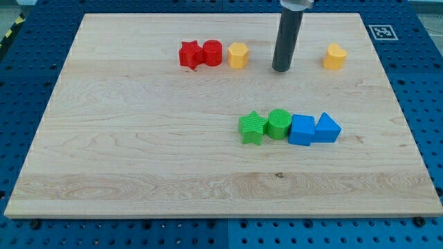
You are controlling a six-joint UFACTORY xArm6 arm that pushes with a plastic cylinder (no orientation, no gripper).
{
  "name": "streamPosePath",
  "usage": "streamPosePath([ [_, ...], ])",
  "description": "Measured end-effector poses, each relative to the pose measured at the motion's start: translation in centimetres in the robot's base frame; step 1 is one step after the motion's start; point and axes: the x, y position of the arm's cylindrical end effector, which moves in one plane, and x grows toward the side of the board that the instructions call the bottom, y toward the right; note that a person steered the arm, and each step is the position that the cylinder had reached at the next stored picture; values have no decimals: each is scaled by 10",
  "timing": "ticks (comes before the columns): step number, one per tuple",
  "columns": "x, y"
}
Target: Push the yellow heart close right to the yellow hexagon
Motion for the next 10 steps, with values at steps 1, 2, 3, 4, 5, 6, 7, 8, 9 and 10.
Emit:
streamPosePath([
  [1, 0, -26],
  [2, -3, -49],
  [3, -3, -49],
  [4, -15, 2],
  [5, -61, 12],
  [6, -109, 59],
  [7, -107, 156],
  [8, -62, 187],
  [9, -23, 175],
  [10, -19, 112],
])
